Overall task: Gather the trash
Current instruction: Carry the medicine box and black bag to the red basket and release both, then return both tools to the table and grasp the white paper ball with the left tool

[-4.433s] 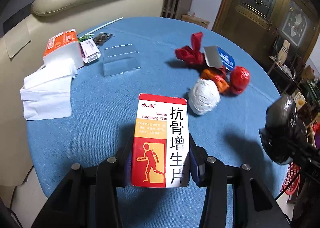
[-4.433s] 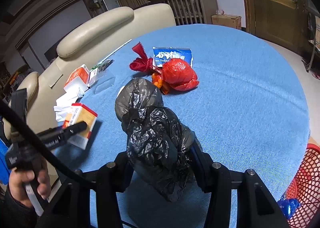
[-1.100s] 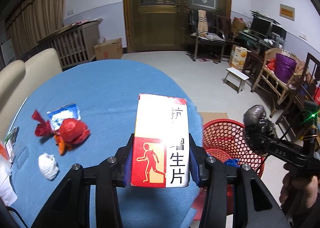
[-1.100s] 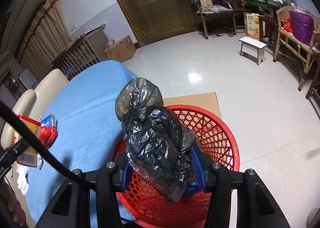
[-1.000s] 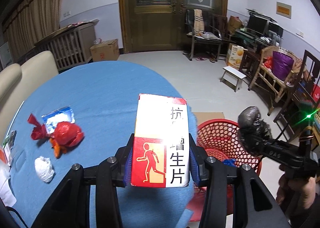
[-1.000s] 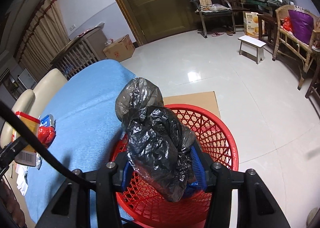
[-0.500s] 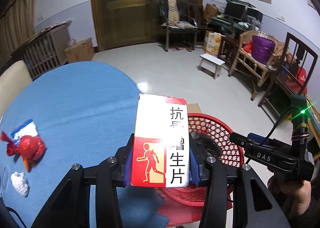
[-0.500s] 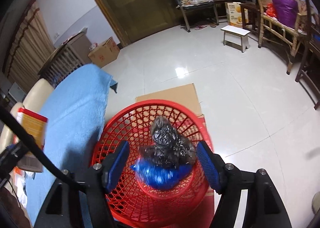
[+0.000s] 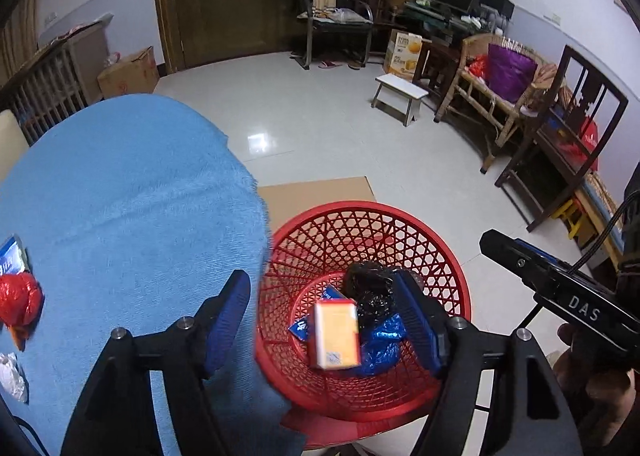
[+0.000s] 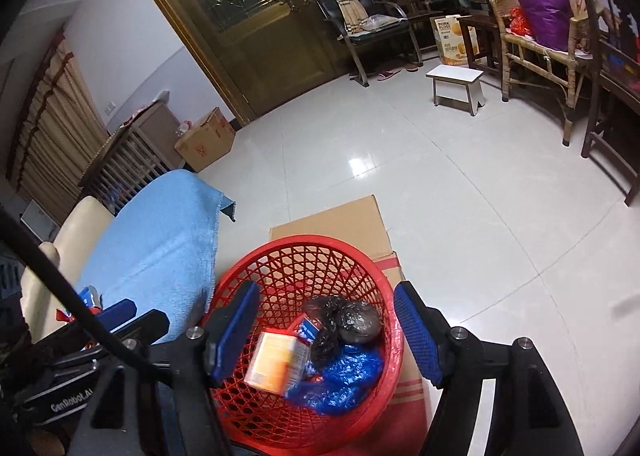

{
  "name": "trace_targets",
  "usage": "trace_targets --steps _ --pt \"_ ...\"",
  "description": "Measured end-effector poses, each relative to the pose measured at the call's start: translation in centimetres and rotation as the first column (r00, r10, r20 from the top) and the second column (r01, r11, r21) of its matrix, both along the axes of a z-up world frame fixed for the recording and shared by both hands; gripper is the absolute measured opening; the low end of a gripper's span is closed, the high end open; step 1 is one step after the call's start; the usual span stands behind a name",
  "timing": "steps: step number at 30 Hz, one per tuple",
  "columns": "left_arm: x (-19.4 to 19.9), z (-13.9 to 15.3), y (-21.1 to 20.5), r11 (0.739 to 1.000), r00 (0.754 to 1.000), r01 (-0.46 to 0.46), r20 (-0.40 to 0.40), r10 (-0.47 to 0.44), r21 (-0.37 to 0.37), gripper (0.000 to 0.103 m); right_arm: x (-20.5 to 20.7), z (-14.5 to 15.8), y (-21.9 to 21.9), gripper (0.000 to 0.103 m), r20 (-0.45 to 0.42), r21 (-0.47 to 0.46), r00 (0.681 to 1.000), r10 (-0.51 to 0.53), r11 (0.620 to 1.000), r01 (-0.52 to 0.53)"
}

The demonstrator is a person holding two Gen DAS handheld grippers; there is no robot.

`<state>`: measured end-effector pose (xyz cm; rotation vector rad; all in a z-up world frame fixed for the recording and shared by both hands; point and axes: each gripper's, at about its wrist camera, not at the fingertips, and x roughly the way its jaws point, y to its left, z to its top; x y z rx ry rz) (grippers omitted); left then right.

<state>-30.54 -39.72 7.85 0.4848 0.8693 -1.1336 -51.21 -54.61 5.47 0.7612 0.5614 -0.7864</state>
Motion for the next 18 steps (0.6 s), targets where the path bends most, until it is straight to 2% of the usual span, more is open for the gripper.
trace_targets --steps 4,9,13,18 --pt "1.9 1.4 3.4 0.998 0.998 -0.059 0.014 0.059 -0.039 0.075 0.4 0.3 0.5 0.073 0.003 -0.003 1.000 0.012 1.000 -0.012" --pt "5.2 1.6 9.1 0.980 0.981 -0.193 0.007 0.194 -0.055 0.075 2.2 0.3 1.7 0.073 0.004 0.002 0.998 0.058 0.998 -0.058" --pt "7.9 0.9 14.5 0.946 0.948 -0.319 -0.020 0.318 -0.051 0.075 4.9 0.6 3.6 0.073 0.001 -0.005 0.991 0.131 0.991 -0.131" --pt "10.5 0.1 20.6 0.889 0.891 -0.454 -0.050 0.452 -0.056 0.075 9.3 1.0 6.9 0.073 -0.021 -0.013 0.968 0.248 0.969 -0.249"
